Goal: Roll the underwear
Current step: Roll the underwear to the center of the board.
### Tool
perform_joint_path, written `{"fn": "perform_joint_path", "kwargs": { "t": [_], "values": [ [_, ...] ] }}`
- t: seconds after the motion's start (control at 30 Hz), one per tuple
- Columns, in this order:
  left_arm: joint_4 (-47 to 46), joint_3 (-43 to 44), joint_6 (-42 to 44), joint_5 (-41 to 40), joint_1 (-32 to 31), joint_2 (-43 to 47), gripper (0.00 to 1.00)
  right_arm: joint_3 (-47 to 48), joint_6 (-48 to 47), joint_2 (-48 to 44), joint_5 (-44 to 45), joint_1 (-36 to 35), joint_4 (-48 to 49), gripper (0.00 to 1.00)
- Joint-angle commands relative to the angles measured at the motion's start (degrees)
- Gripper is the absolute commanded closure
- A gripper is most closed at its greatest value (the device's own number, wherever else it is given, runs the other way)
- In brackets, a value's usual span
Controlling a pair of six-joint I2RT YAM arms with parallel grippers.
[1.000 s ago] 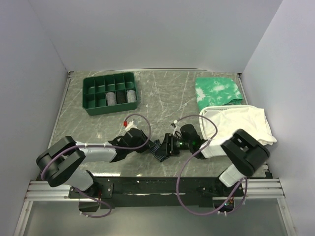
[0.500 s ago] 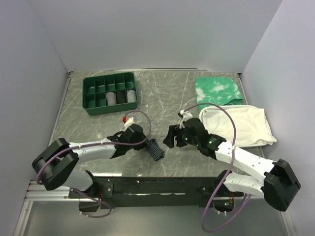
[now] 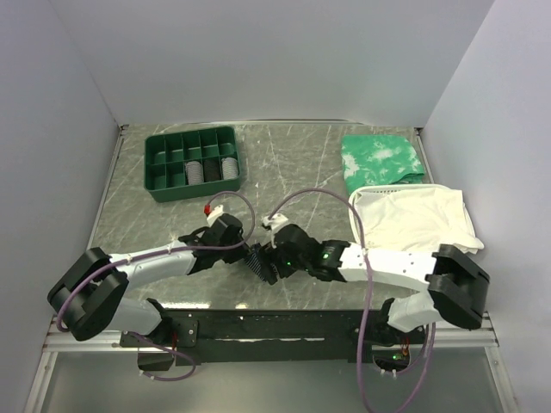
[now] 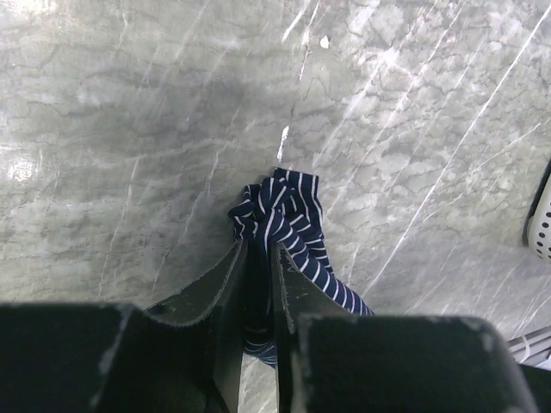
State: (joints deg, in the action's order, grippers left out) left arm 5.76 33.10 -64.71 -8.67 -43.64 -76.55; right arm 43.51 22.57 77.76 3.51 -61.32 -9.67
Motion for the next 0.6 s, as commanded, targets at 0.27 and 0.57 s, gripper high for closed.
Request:
{"fn": "perform_joint_path", "kwargs": {
  "t": [0.27,0.57],
  "values": [
    [2.1,0.7,2.0,2.5,2.3,-0.7,0.80,7.6,-8.0,10.5,6.9,-3.5,2.4,0.17],
    [1.1,0.5,2.2,3.8,2.9,-1.1,0.80,10.0,-9.3,14.2,6.6,-4.6,2.7,0.17]
  ]
}}
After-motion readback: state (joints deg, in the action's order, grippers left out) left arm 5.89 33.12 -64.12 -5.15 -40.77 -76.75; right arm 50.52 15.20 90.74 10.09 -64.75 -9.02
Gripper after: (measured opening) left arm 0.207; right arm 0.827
